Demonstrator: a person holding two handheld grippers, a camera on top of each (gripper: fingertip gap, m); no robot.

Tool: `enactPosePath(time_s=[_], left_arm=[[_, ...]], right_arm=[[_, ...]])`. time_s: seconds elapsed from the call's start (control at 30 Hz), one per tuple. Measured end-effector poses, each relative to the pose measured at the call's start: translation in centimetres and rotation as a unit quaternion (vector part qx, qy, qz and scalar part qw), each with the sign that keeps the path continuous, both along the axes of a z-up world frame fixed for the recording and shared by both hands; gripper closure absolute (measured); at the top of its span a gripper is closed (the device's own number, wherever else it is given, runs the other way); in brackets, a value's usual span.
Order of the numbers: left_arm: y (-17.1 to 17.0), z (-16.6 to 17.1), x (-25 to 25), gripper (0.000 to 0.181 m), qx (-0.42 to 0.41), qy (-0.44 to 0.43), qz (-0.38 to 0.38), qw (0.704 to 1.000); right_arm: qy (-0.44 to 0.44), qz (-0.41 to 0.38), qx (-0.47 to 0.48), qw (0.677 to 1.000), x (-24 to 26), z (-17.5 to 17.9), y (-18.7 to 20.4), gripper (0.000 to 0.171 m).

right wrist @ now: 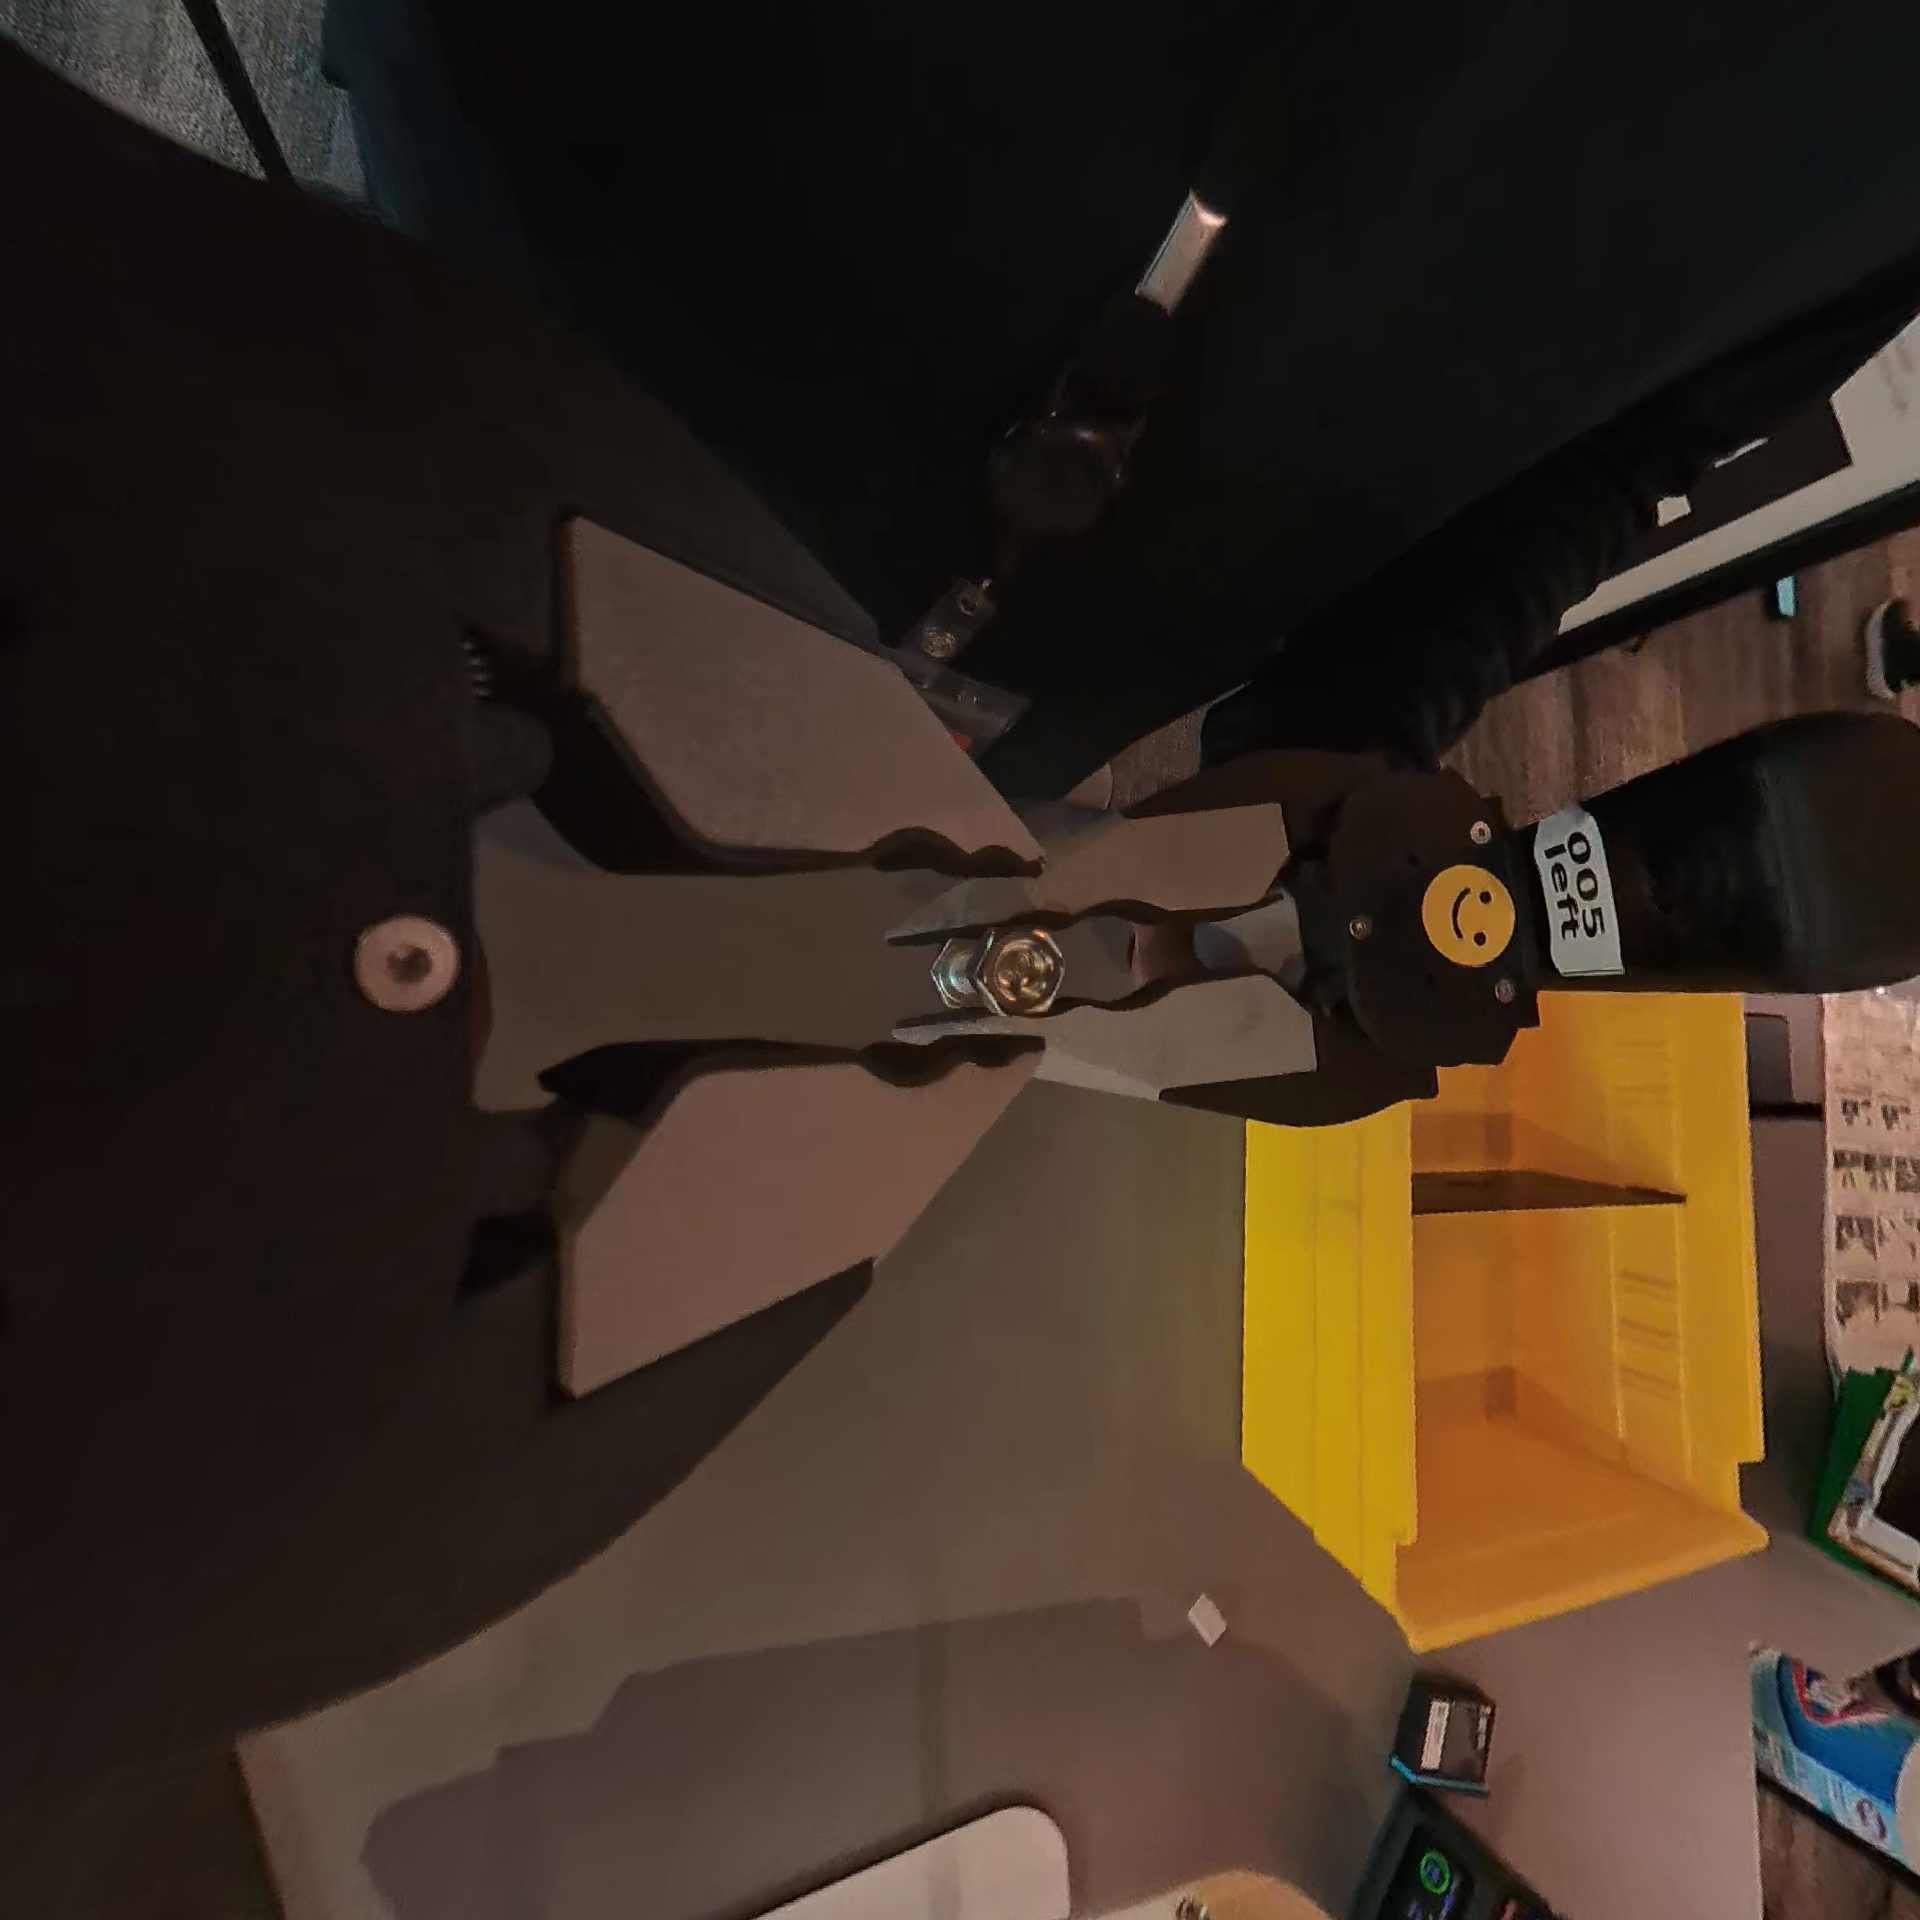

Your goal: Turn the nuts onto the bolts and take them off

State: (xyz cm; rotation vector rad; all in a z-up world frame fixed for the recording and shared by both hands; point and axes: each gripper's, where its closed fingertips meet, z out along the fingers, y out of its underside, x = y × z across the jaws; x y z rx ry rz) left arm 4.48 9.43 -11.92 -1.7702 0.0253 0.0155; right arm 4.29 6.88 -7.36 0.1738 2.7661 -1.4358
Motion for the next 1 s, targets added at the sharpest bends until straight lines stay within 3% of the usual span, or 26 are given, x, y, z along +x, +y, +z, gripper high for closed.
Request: enactPosePath(time_s=[0.5, 1.0], left_arm=[[0.1, 1.2, 0.2, 0.164, 0.008, 0.018, 0.013, 1.000], [-0.1, 1.9, -1.7, 0.164, 0.008, 0.044, 0.104, 0.994]], right_arm=[[0.019, -0.006, -0.016, 1.000, 0.3, 0.6, -0.5, 0.158], [0.036, -0.065, -0.051, 0.996, -1.1, 1.4, -0.5, 0.157]])
